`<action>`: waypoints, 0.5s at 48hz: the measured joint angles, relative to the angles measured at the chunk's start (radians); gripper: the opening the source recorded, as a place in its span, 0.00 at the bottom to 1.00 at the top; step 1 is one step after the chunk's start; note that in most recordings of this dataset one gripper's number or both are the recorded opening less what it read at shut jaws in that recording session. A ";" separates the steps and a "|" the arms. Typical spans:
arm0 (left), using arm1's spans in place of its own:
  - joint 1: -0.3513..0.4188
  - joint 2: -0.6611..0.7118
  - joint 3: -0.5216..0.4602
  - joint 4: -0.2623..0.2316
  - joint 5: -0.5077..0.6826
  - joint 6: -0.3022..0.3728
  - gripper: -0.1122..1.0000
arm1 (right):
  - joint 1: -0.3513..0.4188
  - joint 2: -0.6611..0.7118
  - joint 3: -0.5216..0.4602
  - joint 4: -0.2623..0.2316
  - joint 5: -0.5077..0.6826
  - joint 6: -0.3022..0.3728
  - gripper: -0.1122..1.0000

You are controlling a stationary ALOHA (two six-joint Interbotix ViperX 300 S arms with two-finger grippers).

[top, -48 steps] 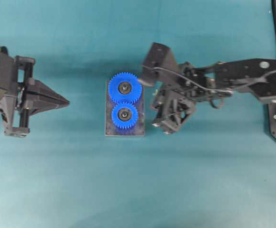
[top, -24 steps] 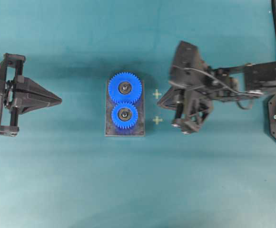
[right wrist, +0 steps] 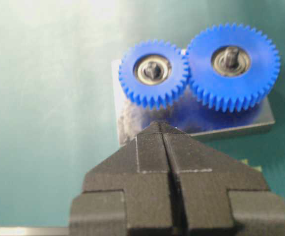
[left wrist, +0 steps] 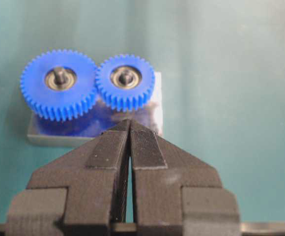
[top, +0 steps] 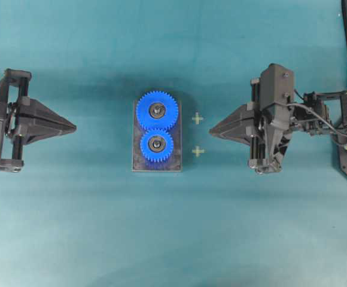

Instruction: Fit the small gear onto the shaft.

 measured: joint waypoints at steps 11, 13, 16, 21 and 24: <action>0.000 -0.002 0.005 0.000 -0.003 -0.002 0.10 | 0.005 0.002 0.011 0.002 0.011 -0.002 0.09; 0.000 -0.003 0.006 0.000 -0.006 -0.003 0.10 | 0.006 0.002 0.011 0.003 0.015 -0.002 0.09; 0.000 -0.005 0.006 0.000 -0.012 -0.003 0.10 | 0.009 0.002 0.014 0.003 0.020 -0.002 0.09; 0.000 -0.005 0.006 0.000 -0.015 -0.003 0.10 | 0.017 0.002 0.020 0.003 0.026 -0.002 0.09; 0.000 -0.005 0.006 0.000 -0.015 -0.003 0.10 | 0.020 0.002 0.021 0.002 0.026 -0.002 0.09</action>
